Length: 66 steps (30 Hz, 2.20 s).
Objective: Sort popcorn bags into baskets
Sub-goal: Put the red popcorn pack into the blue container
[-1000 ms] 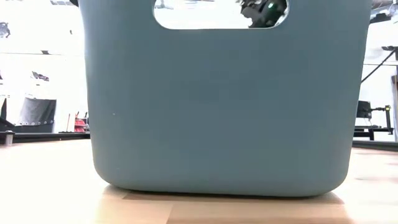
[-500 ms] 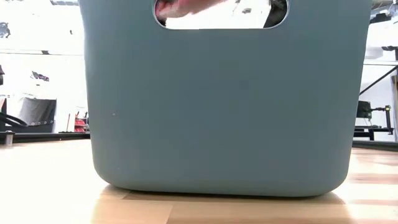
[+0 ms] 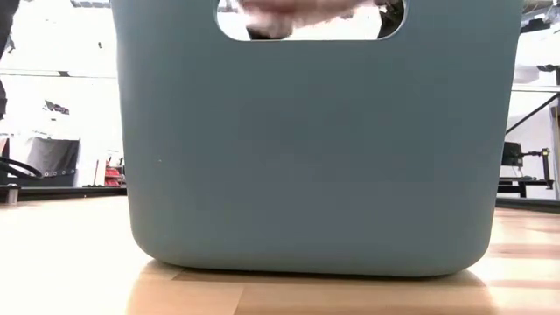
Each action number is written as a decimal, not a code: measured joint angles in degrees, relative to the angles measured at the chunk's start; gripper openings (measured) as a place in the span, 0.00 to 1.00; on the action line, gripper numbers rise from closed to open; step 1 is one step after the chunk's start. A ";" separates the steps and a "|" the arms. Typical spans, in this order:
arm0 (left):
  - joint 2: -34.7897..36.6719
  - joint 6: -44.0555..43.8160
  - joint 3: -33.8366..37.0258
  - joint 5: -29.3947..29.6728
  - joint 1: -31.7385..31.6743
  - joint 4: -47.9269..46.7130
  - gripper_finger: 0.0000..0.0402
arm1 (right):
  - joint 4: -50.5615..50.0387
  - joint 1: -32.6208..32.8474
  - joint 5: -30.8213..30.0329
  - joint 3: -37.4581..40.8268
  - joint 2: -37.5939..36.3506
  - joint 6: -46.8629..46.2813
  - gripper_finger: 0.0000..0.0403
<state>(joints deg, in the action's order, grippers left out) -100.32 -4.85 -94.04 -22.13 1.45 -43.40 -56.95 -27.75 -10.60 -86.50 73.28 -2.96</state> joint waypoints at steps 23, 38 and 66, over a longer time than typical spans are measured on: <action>-13.37 1.25 -0.11 -6.63 0.18 4.10 0.02 | -1.38 -0.02 0.01 0.00 -0.09 0.39 0.09; -13.37 -1.56 -0.09 -1.62 0.51 5.95 0.23 | -2.31 -0.02 0.12 0.00 -0.09 -0.05 0.06; 5.50 -2.11 1.79 19.05 -15.71 -2.52 0.51 | 12.08 -0.49 0.24 12.57 0.75 0.38 0.07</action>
<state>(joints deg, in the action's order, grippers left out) -94.82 -6.96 -92.25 -3.08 -14.26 -45.92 -44.87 -28.23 -10.36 -73.93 74.03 -2.58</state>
